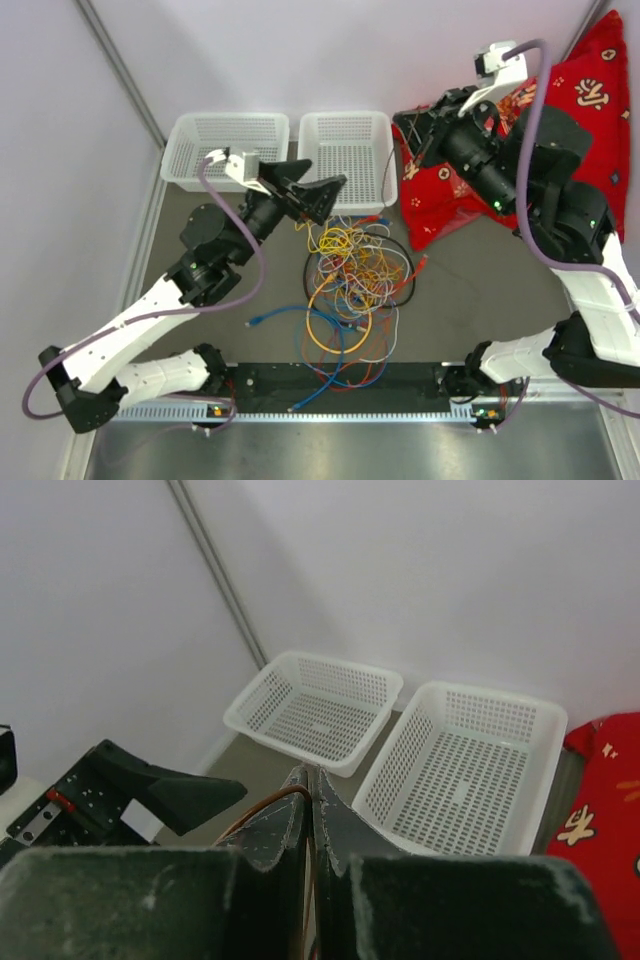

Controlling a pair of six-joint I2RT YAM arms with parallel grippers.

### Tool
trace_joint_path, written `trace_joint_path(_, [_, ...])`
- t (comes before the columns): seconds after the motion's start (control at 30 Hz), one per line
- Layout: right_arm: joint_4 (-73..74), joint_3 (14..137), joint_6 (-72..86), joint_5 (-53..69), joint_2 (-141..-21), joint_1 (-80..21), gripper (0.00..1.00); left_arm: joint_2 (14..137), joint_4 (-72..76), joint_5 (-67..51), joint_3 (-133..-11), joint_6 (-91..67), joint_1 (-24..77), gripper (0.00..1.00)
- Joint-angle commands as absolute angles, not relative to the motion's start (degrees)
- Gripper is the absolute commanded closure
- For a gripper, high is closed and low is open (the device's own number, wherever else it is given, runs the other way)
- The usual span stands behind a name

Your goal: Untangle the cables

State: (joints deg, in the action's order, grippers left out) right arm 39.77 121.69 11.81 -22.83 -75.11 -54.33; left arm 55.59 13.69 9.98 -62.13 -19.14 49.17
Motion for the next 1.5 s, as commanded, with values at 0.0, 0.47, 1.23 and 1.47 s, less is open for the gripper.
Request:
trace_joint_path(0.0, [38.8,120.2,13.4,-22.2,-73.1,-54.3,1.00,58.4,27.0,-5.6,-59.8,-24.0,49.2,0.01])
trace_joint_path(0.47, [38.0,112.2,17.6,-18.9,-72.0,-54.2,1.00,64.5,42.8,-18.1,-55.8,-33.1,49.2,0.01])
trace_joint_path(1.23, [36.0,107.3,19.2,-17.8,-70.3,-54.2,1.00,73.2,38.1,-29.7,-56.2,-35.9,53.6,0.29])
trace_joint_path(1.47, [35.5,106.5,19.8,-17.1,-70.0,-54.3,1.00,76.3,38.0,-29.2,-56.2,-35.2,55.2,0.47])
